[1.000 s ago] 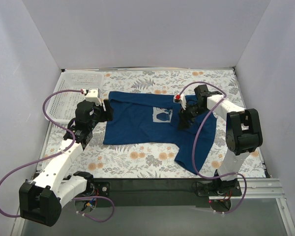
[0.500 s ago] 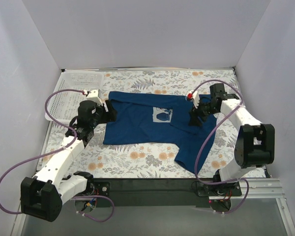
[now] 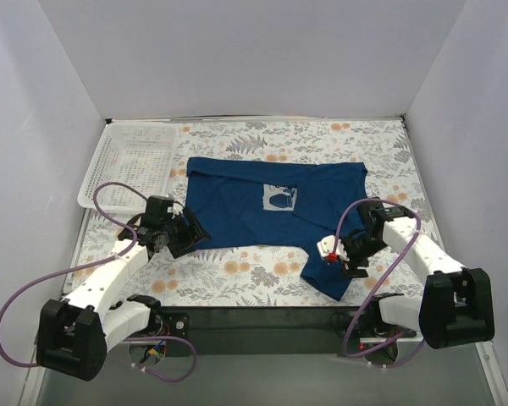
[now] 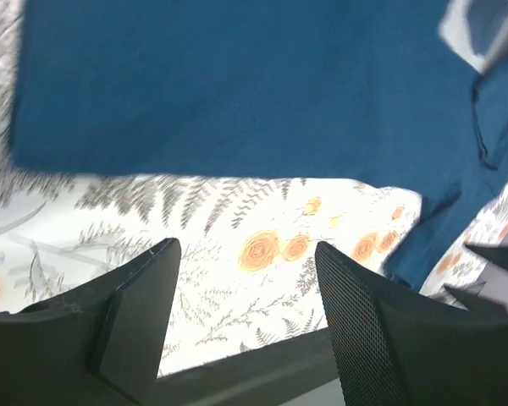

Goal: Fold and stack the t-shirts
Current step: Fold the tshirt

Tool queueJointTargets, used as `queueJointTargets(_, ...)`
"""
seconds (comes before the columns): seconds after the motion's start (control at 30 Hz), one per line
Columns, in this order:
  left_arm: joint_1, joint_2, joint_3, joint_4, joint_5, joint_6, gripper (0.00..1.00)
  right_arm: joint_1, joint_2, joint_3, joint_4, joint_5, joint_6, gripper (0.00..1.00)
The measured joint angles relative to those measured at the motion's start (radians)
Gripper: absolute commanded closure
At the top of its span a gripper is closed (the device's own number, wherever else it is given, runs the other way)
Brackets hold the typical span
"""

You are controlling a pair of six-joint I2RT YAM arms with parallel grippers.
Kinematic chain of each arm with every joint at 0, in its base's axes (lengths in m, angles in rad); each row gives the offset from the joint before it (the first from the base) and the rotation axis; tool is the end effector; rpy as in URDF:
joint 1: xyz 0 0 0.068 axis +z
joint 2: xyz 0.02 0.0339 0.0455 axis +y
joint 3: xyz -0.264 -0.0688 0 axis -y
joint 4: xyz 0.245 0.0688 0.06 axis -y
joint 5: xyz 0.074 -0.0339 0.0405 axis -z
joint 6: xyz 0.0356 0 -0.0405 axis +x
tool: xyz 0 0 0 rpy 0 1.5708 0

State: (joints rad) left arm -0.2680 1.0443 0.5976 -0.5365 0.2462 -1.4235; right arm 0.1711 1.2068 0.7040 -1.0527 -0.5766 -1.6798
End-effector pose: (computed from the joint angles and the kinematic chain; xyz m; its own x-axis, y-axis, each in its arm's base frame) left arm 0.1851 -0.0598 0.1997 -0.5007 -0.8574 0.1193 -0.7371 0.3500 -0.5781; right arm 0.1654 0.0483 0.1909 0.2572 -0.8012 -0.5402 -0.9630 -0.2589 -0.0745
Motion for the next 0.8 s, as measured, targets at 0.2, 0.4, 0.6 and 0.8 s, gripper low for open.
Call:
queueJointTargets(0.2, -0.001, 0.010, -0.034, -0.056, -0.121, -0.140, 0.41, 0.045, -0.025, -0.087, 0.016, 0.048, -0.037, 0.39)
queueJointTargets(0.4, -0.001, 0.058, -0.047, -0.062, -0.275, -0.271, 0.47, 0.052, -0.050, -0.100, 0.035, 0.066, -0.034, 0.40)
queueJointTargets(0.6, -0.001, 0.133, -0.049, -0.030, -0.388, -0.362, 0.87, 0.052, -0.053, -0.100, 0.038, 0.092, -0.047, 0.41)
queueJointTargets(0.8, -0.001, 0.148, -0.067, 0.014, -0.417, -0.384, 1.00, 0.052, -0.074, -0.125, 0.029, 0.118, -0.109, 0.43)
